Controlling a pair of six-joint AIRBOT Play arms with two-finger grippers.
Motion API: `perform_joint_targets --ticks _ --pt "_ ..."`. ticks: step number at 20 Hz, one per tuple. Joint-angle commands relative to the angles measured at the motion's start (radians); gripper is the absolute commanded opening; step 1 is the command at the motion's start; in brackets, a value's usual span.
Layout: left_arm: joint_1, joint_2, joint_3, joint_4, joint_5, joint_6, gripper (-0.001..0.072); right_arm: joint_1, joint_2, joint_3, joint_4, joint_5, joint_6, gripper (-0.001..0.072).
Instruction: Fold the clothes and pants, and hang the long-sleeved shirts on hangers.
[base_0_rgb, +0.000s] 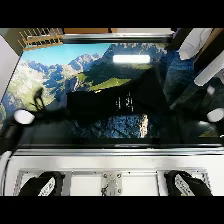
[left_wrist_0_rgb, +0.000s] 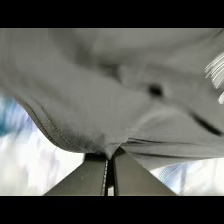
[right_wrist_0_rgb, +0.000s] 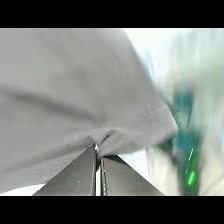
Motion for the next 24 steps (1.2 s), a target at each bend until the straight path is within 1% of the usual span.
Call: perform_joint_targets --ticks 1,3,5,8,9,12,14,16,18,19,21,24 --pt "0.045 0.177 0.285 0.008 -0.071 0.002 0.0008 0.001 0.075 0.358 -0.069 0.078 -0.026 0.0009" --pt "0.045 0.279 0.426 0.008 -0.071 0.002 0.0008 0.000 0.133 0.519 -0.070 0.077 -0.026 0.0009" --pt "0.045 0.373 0.519 0.008 -0.069 0.002 0.0008 0.000 0.191 0.608 -0.070 0.077 -0.034 0.0009" --pt "0.046 0.479 0.602 0.009 -0.070 -0.011 0.0008 0.000 0.286 0.647 -0.074 0.077 -0.043 0.0009" --pt "0.046 0.500 0.620 0.009 -0.070 -0.028 0.0008 0.000 0.313 0.647 -0.074 0.078 -0.043 0.0009" --pt "0.046 0.524 0.680 0.009 -0.073 -0.040 0.0008 0.000 0.367 0.647 -0.074 0.078 -0.043 0.0009" --pt "0.046 0.498 0.714 0.007 -0.093 -0.040 0.0008 0.000 0.381 0.647 -0.073 0.078 -0.043 0.0008" --pt "0.046 0.440 0.737 0.004 -0.154 -0.040 0.0008 0.000 0.383 0.647 -0.073 0.080 -0.042 0.0008" --pt "0.046 0.354 0.737 0.003 -0.225 -0.040 0.0008 0.001 0.358 0.647 -0.070 0.120 -0.040 0.0008" --pt "0.046 0.297 0.727 0.003 -0.251 -0.040 0.0008 0.001 0.329 0.647 -0.069 0.156 -0.039 0.0008" --pt "0.046 0.188 0.669 0.001 -0.254 -0.040 0.0008 0.001 0.238 0.647 -0.062 0.258 -0.040 0.0008" --pt "0.045 -0.019 0.548 0.001 -0.232 -0.038 0.0008 0.017 0.029 0.647 -0.063 0.372 -0.043 0.0008"
